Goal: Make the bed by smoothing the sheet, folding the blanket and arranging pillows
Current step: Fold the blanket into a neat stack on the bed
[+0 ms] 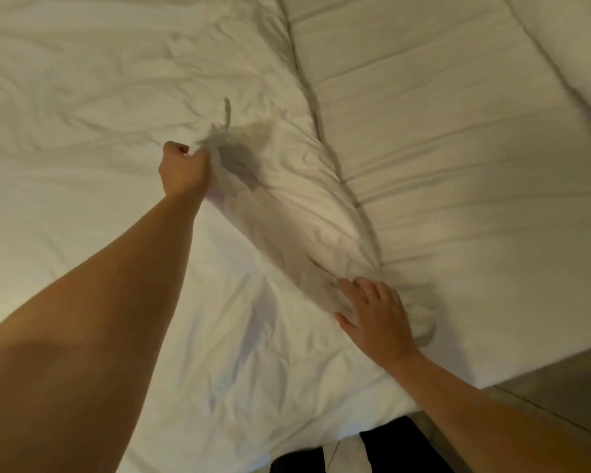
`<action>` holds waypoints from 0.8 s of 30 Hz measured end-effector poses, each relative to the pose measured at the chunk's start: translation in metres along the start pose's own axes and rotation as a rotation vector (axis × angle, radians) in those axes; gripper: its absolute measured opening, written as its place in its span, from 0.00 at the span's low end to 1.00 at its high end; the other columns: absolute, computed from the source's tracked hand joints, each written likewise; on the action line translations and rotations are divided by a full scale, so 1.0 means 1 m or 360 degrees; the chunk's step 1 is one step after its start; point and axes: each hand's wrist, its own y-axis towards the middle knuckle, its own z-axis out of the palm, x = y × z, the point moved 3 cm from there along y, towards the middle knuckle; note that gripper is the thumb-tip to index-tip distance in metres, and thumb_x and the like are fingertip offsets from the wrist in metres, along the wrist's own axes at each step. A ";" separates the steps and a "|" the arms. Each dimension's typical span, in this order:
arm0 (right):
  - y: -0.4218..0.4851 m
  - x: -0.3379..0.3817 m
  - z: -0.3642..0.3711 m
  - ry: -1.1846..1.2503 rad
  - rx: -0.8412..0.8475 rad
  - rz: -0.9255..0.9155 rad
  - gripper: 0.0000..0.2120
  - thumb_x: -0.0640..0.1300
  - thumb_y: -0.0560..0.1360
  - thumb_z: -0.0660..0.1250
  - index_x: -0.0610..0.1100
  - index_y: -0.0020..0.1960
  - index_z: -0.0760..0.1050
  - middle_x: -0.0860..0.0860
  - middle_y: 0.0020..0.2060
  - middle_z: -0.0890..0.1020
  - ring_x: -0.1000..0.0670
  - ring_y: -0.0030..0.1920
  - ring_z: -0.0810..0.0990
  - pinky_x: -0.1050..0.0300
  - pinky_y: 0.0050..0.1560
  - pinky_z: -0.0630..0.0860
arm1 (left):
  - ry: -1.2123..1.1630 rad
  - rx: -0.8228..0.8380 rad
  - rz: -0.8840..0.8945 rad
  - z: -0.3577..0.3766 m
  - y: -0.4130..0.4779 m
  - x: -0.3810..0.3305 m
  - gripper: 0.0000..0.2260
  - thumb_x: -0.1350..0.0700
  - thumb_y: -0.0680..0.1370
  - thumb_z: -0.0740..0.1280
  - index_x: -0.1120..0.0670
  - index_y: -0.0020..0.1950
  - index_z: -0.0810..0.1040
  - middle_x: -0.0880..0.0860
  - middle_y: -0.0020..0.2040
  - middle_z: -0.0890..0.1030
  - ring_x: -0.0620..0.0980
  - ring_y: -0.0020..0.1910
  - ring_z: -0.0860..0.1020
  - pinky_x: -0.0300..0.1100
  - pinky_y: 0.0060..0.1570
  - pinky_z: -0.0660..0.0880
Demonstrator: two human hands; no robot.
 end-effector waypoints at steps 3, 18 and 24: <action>-0.008 0.011 0.021 0.0009 0.0174 0.0018 0.26 0.59 0.70 0.72 0.47 0.63 0.75 0.50 0.52 0.79 0.45 0.50 0.76 0.50 0.50 0.76 | -0.0073 -0.0021 -0.0018 -0.017 0.001 0.014 0.13 0.51 0.74 0.67 0.53 0.57 0.78 0.51 0.52 0.80 0.52 0.47 0.80 0.43 0.45 0.79; -0.065 0.060 -0.038 0.0339 -0.0196 -0.0011 0.14 0.43 0.78 0.63 0.40 0.60 0.80 0.45 0.52 0.84 0.45 0.53 0.82 0.53 0.54 0.78 | -0.0537 -0.0526 -0.0182 -0.192 -0.045 0.078 0.17 0.62 0.76 0.59 0.58 0.64 0.75 0.53 0.57 0.78 0.53 0.54 0.78 0.43 0.58 0.78; -0.102 0.132 -0.078 0.0453 -0.0117 -0.0050 0.08 0.38 0.79 0.66 0.42 0.57 0.81 0.44 0.43 0.84 0.43 0.42 0.83 0.47 0.41 0.82 | -0.0510 -0.0706 -0.0036 -0.315 -0.107 0.130 0.17 0.58 0.79 0.58 0.57 0.65 0.77 0.51 0.56 0.79 0.50 0.53 0.76 0.36 0.53 0.71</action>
